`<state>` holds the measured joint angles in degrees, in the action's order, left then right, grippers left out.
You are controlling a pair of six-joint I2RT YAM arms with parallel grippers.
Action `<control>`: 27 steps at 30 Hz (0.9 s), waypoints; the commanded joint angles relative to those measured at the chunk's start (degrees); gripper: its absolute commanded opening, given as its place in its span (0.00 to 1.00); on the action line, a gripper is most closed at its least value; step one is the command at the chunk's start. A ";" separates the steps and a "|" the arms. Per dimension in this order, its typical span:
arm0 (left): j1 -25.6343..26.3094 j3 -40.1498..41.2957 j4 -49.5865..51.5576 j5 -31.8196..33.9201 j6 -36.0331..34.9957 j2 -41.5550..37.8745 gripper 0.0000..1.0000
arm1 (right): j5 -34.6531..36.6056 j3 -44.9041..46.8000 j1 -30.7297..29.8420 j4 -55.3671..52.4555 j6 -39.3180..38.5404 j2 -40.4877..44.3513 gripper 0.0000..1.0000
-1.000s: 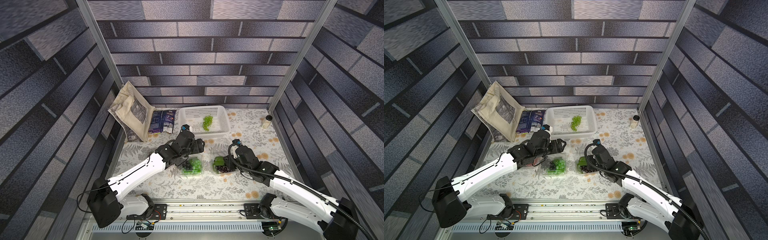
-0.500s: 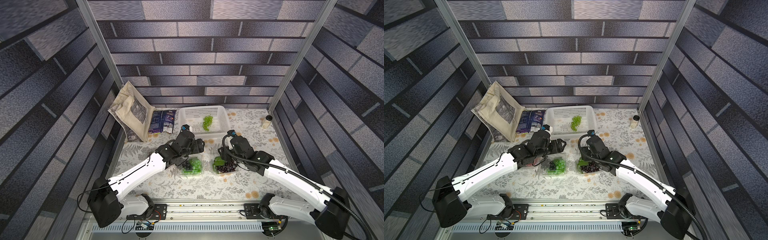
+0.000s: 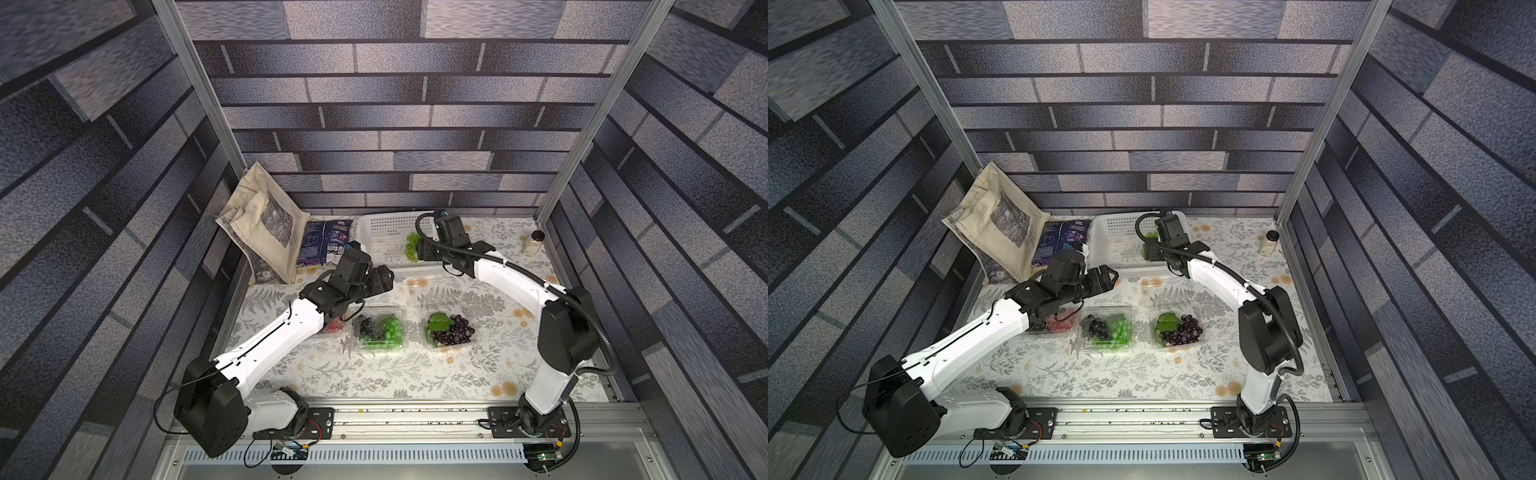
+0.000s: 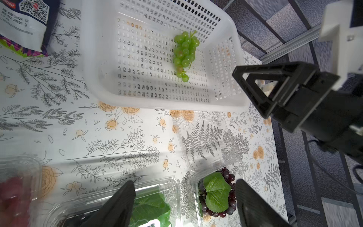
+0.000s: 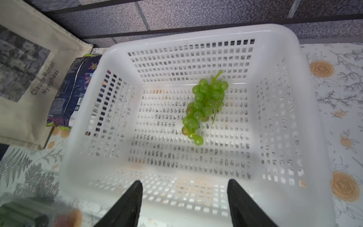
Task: Pack grapes into containers
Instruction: Place the grape into the packing box.
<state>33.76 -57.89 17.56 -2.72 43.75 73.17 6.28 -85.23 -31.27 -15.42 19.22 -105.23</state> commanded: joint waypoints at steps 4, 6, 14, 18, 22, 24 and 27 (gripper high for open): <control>-2.14 -2.05 1.44 -2.63 -0.54 2.33 0.85 | -3.29 -12.15 2.07 0.55 -0.31 -13.27 0.69; -2.66 -2.48 1.35 -3.20 -0.73 3.23 0.86 | -3.41 -15.71 2.86 -0.58 -0.53 -16.77 0.69; -3.66 -3.42 -0.41 -4.72 -0.79 5.46 0.87 | -5.87 -24.11 5.66 -2.73 -1.27 -26.38 0.68; -4.23 -4.02 -0.64 -5.30 -0.91 6.44 0.87 | -5.54 -27.54 6.16 -4.46 -2.46 -29.70 0.68; -5.09 -4.58 -0.51 -5.96 -1.12 6.90 0.87 | -4.97 -31.33 6.16 -7.02 -3.49 -32.54 0.66; -5.37 -4.62 -0.60 -6.07 -1.17 6.90 0.88 | -4.75 -32.67 6.13 -7.81 -3.78 -33.81 0.66; -5.63 -4.43 -0.78 -6.07 -1.04 6.90 0.88 | -5.40 -33.64 6.16 -8.05 -3.85 -34.99 0.61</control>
<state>28.51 -60.49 17.12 -7.77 43.70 79.83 1.37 -116.60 -24.99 -20.88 16.45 -138.32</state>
